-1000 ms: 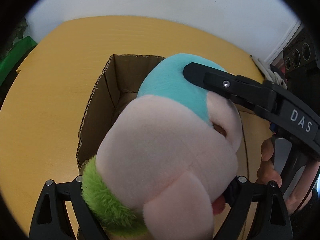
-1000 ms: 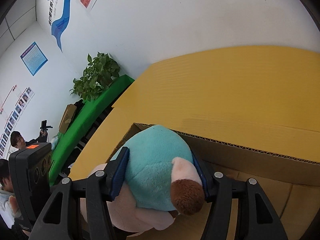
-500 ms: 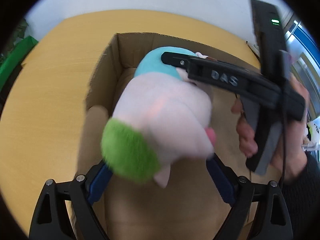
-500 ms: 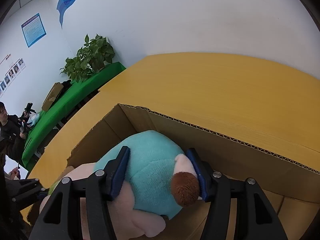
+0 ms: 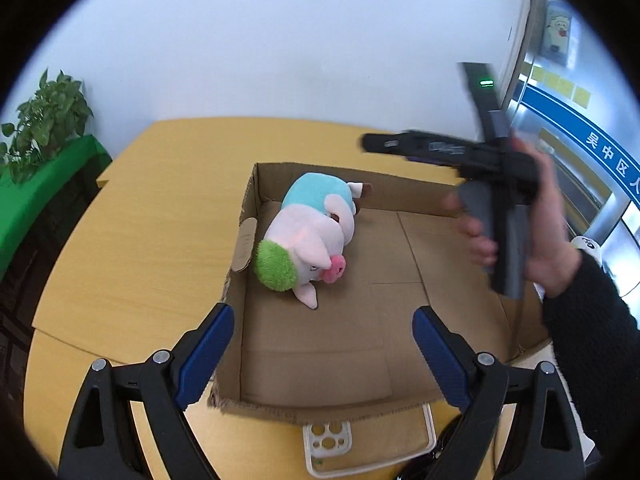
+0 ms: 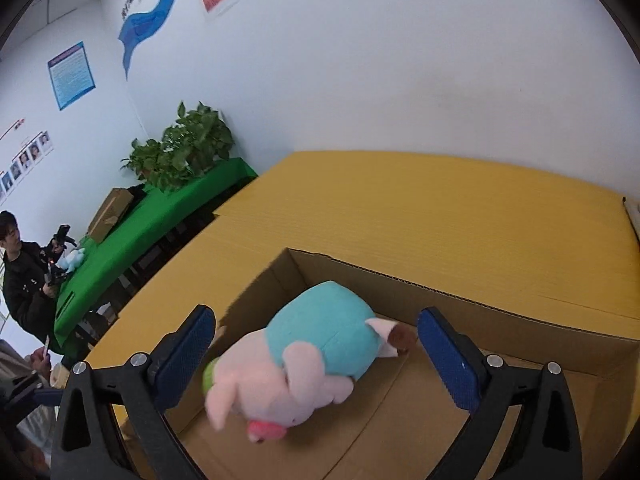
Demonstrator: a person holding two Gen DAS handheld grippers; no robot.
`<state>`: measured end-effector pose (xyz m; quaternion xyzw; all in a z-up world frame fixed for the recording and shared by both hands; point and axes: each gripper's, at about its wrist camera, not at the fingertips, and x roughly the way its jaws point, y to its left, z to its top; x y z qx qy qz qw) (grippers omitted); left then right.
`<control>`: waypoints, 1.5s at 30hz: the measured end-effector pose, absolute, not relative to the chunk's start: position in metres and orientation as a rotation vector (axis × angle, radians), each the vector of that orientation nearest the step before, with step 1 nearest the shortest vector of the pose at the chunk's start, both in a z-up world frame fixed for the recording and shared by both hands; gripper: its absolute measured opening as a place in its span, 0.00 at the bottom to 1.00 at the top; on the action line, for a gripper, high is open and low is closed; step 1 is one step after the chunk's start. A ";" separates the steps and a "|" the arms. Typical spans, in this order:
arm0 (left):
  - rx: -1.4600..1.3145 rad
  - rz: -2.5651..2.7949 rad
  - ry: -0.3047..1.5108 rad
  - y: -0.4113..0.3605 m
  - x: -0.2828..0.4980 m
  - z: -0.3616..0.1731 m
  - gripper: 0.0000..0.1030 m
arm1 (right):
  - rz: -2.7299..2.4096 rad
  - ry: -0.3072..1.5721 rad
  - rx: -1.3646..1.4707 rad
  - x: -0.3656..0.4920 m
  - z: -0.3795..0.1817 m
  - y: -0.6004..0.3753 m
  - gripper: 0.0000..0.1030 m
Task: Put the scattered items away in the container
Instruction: 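Carry the plush pig over the box and release it inside, then move the right tool toward the pink wand pen on the table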
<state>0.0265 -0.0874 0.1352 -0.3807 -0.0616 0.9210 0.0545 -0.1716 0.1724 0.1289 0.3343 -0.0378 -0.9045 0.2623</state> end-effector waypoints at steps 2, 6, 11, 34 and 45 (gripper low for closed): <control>-1.116 2.820 -0.181 -0.061 0.022 0.138 0.89 | -2.471 -0.077 0.905 -0.135 0.150 0.180 0.99; -1.038 2.836 -0.203 -0.049 0.044 0.140 0.89 | -2.575 -0.092 0.851 -0.046 0.172 0.204 1.00; -0.949 2.811 -0.293 -0.033 0.066 0.139 0.89 | -2.702 -0.208 0.796 0.051 0.158 0.227 1.00; -1.009 2.721 -0.169 0.028 0.090 0.117 0.89 | -2.842 -0.005 1.002 0.125 0.115 0.230 1.00; -1.106 2.643 -0.174 0.030 0.090 0.090 0.89 | -2.812 -0.042 1.093 0.123 0.094 0.238 1.00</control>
